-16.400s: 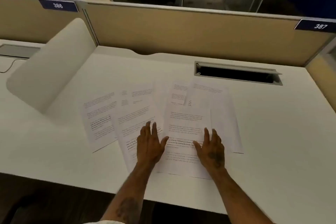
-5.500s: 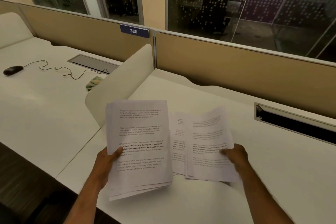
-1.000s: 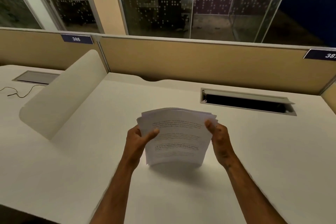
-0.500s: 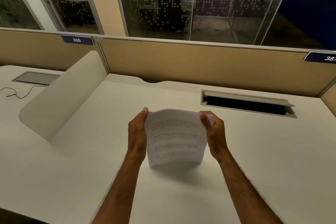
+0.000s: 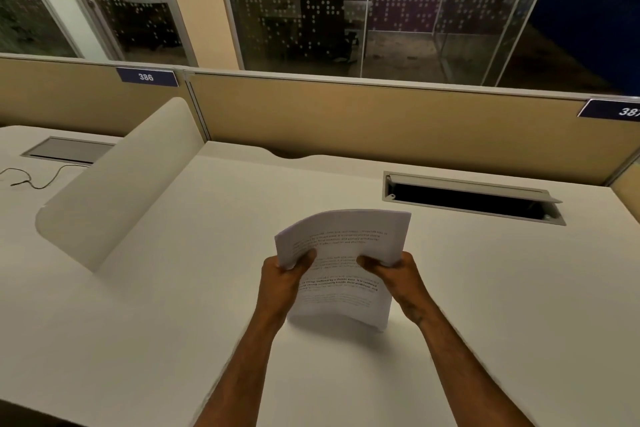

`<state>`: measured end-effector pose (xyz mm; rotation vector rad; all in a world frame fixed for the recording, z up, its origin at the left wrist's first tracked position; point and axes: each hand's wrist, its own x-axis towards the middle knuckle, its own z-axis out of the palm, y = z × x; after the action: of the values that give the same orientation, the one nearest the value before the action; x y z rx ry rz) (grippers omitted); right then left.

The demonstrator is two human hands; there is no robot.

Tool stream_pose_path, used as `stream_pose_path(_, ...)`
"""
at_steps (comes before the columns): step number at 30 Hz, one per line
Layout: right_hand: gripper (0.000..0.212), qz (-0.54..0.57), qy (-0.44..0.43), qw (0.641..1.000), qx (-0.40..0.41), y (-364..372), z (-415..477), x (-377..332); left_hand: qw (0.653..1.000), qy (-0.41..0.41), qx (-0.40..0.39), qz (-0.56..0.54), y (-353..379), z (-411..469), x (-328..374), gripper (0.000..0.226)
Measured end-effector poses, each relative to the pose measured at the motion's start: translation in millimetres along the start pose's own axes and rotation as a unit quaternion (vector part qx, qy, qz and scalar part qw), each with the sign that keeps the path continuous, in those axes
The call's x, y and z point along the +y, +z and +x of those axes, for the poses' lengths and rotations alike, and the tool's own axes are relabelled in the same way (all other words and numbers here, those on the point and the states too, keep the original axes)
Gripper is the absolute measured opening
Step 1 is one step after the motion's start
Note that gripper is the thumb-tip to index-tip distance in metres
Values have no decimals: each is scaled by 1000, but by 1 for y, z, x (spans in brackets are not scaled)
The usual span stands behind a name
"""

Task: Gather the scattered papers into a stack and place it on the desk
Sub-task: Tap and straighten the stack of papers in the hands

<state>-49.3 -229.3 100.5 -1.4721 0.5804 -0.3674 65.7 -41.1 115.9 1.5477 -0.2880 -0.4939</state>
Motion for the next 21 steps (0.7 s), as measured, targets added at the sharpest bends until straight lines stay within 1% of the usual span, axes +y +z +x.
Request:
stream_pose_path(2, 22, -18, 5, 1000, -11, -8, -1, 2, 1000, 4, 10, -5, -1, 2, 4, 7)
stream_pose_path(3, 23, -37, 10, 999, -23, -15, -3, 3, 999, 4, 22, -28, -5, 4, 7, 8)
stream_pose_path(5, 37, -51, 26, 997, -45, -33, -8, 10, 993, 7, 58, -106, -14, 9, 17, 16)
stream_pose_path(6, 40, -21, 34, 998, -53, -41, -12, 15, 987, 17, 74, -140, -18, 10, 21, 17)
stream_pose_path(7, 39, 35, 38, 997, -62, -45, -16, 19, 982, 28, 84, -169, -21, 11, 26, 17)
stream_pose_path(8, 38, 103, 37, 991, -74, -46, -19, 22, 976, 38, 86, -196, -23, 12, 29, 18)
stream_pose_path(10, 46, 213, 12, 972, -99, -37, -21, 17, 965, 45, 83, -243, -19, 12, 30, 27)
stream_pose_path(12, 56, 247, -25, 965, -83, -20, -17, 7, 953, 34, 79, -290, -10, 9, 25, 39)
stream_pose_path(15, 54, 225, -55, 973, -8, -8, -12, -9, 937, 7, 41, -346, -7, 3, 11, 54)
stream_pose_path(17, 53, 192, -64, 979, 11, -17, -11, -15, 939, -1, 3, -344, -27, 2, -1, 53)
stream_pose_path(18, 52, 173, -66, 983, 11, -25, -11, -17, 945, 1, -3, -326, -43, 4, -5, 51)
stream_pose_path(21, 51, 109, -62, 992, -22, -46, -9, -18, 979, 5, 25, -202, -88, 22, -7, 54)
